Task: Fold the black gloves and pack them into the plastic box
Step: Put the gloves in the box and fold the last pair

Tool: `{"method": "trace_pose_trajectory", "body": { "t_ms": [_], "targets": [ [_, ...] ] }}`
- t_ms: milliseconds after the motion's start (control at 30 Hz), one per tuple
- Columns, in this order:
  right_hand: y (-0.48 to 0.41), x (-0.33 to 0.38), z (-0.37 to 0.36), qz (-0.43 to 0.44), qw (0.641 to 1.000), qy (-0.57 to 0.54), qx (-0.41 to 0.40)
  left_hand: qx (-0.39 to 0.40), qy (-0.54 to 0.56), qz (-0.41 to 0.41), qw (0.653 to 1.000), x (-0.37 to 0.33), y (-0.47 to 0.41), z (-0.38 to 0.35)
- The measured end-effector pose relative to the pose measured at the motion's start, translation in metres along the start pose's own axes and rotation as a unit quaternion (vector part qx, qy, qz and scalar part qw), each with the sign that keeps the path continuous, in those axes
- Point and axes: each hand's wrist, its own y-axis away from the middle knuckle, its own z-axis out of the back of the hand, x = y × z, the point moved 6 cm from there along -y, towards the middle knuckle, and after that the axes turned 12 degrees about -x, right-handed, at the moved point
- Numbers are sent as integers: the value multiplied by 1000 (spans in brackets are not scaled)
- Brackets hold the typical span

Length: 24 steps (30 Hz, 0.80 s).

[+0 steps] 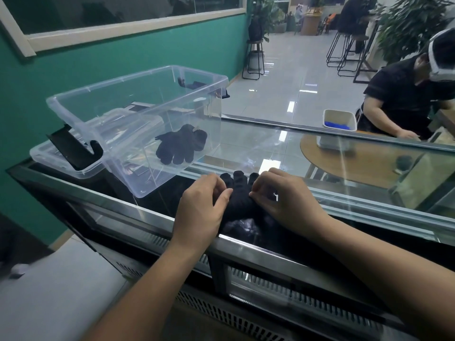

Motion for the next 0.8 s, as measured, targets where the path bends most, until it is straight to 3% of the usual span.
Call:
{"method": "trace_pose_trajectory", "body": {
  "t_ms": [167,467,633,800],
  "targets": [
    [1,6,-3,66,997,32,1,13,19,-104,994,-17,9,5],
    [4,12,-4,77,995,39,51,119,7,-65,991,-15,6,-1],
    [5,13,-10,77,989,78,103,114,7,-40,993,-9,5,-2],
    [3,6,-4,27,996,20,77,83,50,12,995,-7,5,3]
  ]
}}
